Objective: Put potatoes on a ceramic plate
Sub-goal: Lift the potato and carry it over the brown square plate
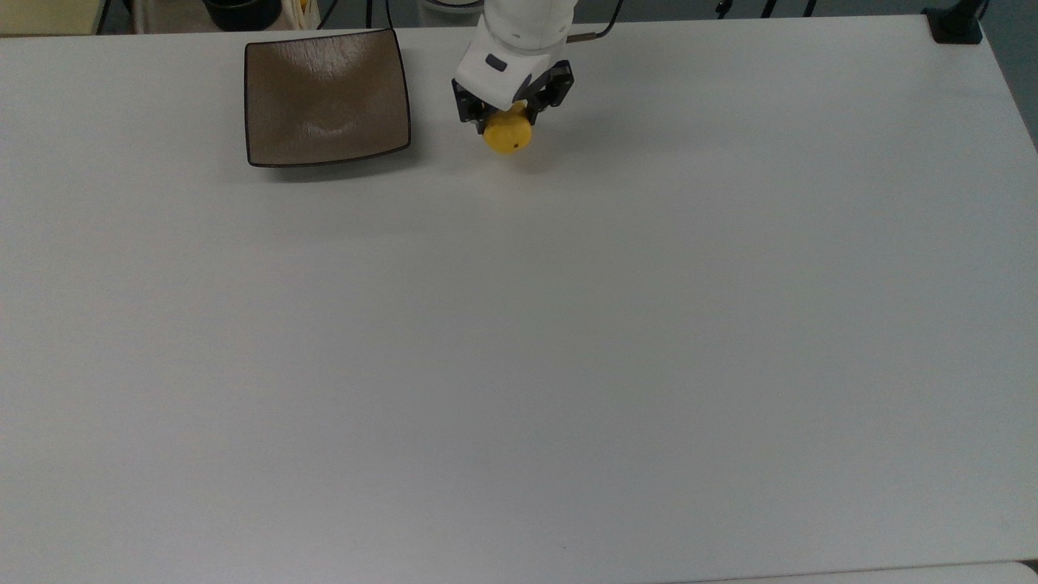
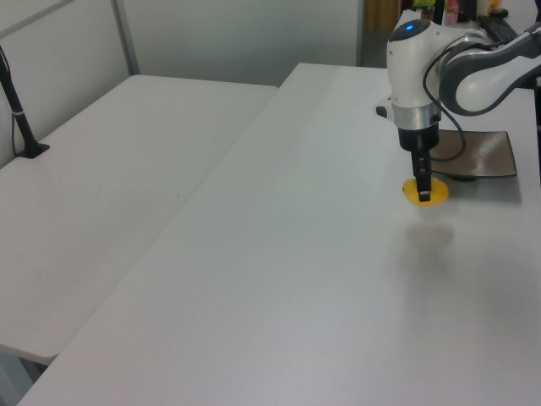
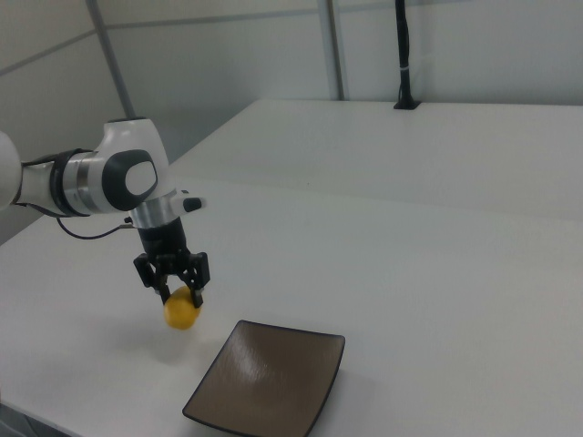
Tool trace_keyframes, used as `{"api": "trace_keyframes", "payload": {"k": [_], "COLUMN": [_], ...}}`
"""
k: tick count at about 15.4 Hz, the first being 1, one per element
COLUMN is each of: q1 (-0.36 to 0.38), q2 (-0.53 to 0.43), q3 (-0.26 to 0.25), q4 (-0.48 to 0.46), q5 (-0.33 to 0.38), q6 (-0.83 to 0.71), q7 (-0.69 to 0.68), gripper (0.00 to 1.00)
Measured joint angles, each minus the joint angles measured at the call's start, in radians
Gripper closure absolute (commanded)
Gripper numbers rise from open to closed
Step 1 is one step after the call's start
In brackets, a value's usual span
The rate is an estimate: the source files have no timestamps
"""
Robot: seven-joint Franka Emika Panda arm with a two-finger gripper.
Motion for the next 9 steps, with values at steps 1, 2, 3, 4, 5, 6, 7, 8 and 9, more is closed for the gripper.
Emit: {"api": "trace_keyframes", "payload": {"k": [1, 2, 3, 4, 5, 6, 7, 8, 9], "q1": [-0.004, -0.011, -0.021, -0.027, -0.033, -0.038, -0.04, -0.04, -0.041], "q2": [-0.001, -0.003, -0.009, -0.013, -0.018, -0.022, -0.025, -0.027, -0.028], "q3": [-0.013, -0.026, -0.047, -0.059, -0.074, -0.088, -0.103, -0.116, -0.127], "q4": [0.0, 0.002, 0.005, 0.008, 0.012, 0.016, 0.02, 0.024, 0.027], "q5": [-0.014, -0.028, -0.044, -0.055, -0.068, -0.077, -0.082, -0.089, -0.098], "q6": [0.0, 0.0, 0.0, 0.0, 0.0, 0.0, 0.0, 0.0, -0.001], "q7": [0.0, 0.0, 0.0, 0.0, 0.0, 0.0, -0.001, -0.001, -0.001], "gripper": [0.42, 0.42, 0.42, 0.42, 0.42, 0.42, 0.42, 0.42, 0.42]}}
